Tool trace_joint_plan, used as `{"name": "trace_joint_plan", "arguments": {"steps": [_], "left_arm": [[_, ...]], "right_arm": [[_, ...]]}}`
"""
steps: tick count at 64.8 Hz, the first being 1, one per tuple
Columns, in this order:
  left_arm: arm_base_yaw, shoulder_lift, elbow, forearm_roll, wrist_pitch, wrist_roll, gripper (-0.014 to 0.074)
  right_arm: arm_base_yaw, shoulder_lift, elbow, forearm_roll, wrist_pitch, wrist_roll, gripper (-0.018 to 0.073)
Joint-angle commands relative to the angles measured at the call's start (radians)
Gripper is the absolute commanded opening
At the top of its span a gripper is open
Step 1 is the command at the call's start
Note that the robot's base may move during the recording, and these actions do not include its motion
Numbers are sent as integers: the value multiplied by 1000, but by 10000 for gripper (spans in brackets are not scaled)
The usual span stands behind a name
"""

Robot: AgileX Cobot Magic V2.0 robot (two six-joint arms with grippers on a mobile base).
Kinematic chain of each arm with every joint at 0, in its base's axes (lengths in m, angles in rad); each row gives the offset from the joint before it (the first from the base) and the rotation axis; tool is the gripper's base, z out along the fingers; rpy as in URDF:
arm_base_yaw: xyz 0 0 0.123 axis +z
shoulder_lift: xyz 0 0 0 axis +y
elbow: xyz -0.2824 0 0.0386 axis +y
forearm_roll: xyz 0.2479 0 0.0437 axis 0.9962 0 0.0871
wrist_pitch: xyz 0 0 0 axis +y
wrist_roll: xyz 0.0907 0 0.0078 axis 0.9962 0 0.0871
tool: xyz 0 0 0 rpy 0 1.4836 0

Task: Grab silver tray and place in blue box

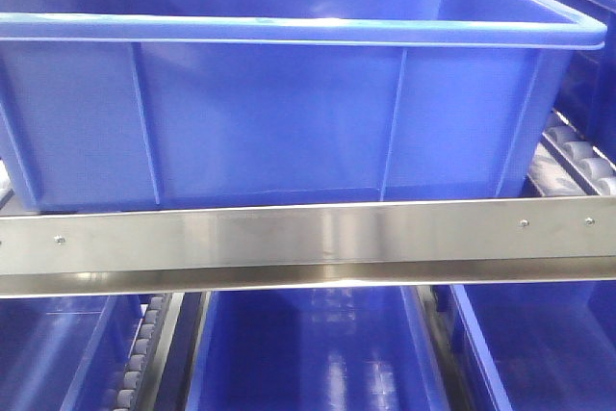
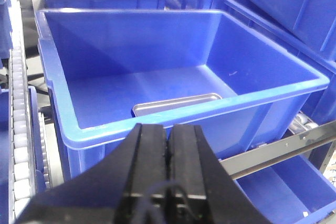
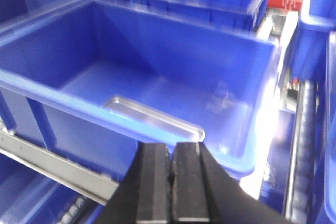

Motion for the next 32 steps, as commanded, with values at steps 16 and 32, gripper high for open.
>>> {"name": "trace_joint_plan", "arguments": {"steps": [16,32], "left_arm": [[-7,10,-25,1,-89,-1,-105],[14,6,-18,3,-81,24,-105]], "right_arm": [[0,4,-27,-26,-72,-10,56],[0,4,-27,-26,-72,-10,56]]}}
